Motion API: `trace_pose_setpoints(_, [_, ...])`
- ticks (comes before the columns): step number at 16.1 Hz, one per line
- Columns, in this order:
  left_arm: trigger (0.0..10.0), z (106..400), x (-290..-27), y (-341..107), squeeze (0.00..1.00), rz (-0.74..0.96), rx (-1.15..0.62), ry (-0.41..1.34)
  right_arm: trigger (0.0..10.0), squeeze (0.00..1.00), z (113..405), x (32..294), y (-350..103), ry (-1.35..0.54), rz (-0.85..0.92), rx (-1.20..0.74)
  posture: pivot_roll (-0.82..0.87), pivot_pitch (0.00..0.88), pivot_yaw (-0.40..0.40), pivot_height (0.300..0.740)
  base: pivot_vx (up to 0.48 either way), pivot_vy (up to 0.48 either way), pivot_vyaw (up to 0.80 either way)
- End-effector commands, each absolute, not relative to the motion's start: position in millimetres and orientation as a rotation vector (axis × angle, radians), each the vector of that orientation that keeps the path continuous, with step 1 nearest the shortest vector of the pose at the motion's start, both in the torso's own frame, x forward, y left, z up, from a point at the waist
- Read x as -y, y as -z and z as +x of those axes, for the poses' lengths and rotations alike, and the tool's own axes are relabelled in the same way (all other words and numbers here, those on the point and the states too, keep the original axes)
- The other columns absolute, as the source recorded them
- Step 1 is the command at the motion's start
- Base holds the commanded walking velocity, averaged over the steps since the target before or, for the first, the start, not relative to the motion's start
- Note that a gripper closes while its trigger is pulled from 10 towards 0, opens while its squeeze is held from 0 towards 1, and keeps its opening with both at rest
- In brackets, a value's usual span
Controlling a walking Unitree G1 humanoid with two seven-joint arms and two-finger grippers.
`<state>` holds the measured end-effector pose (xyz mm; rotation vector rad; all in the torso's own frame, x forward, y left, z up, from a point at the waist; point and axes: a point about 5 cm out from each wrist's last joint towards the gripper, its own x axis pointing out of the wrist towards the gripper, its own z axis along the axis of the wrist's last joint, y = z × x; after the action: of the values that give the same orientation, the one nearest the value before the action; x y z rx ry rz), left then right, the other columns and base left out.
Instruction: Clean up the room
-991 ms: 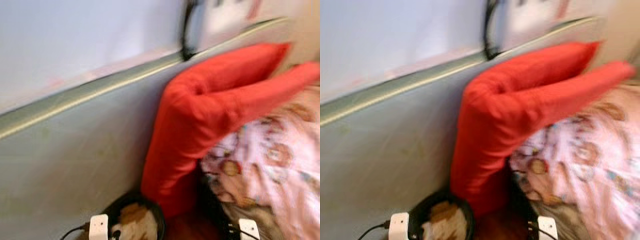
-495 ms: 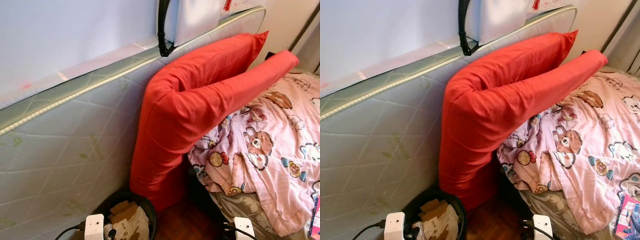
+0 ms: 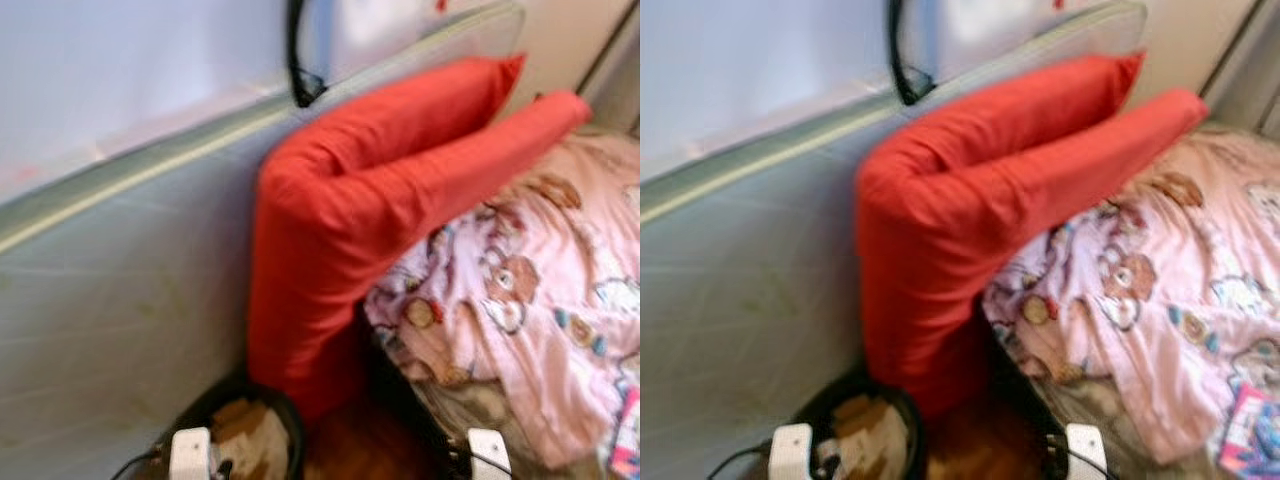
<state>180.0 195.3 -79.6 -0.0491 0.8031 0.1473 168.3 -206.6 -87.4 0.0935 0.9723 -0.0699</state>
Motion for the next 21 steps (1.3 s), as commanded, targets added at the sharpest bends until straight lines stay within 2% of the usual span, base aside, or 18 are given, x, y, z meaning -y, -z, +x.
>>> trace_pose_setpoints(1, [10.0,175.0,-196.2,82.3,0.0,-0.033,-0.828,-0.14,10.0,0.0,164.5,207.1,88.9,0.073,0.097,-0.98,0.11,0.082,-0.054,0.74,0.0,-0.311,-0.66])
trace_pose_setpoints(10, [10.0,176.3,-195.7,81.6,0.0,-0.032,-0.819,-0.139,10.0,0.0,165.5,207.5,88.3,0.08,0.097,-0.972,0.11,0.081,-0.054,0.74,0.0,-0.31,-0.07])
trace_pose_setpoints(18, [10.0,177.8,-195.1,80.6,0.0,-0.03,-0.808,-0.137,10.0,0.0,165.3,207.0,88.6,0.077,0.096,-0.977,0.11,0.084,-0.052,0.74,0.0,-0.31,-0.71])
trace_pose_setpoints(21, [10.0,179.7,-194.5,79.8,0.0,-0.028,-0.803,-0.133,10.0,0.0,166.1,207.2,88.1,0.081,0.096,-0.967,0.1,0.084,-0.053,0.74,0.0,-0.31,0.0])
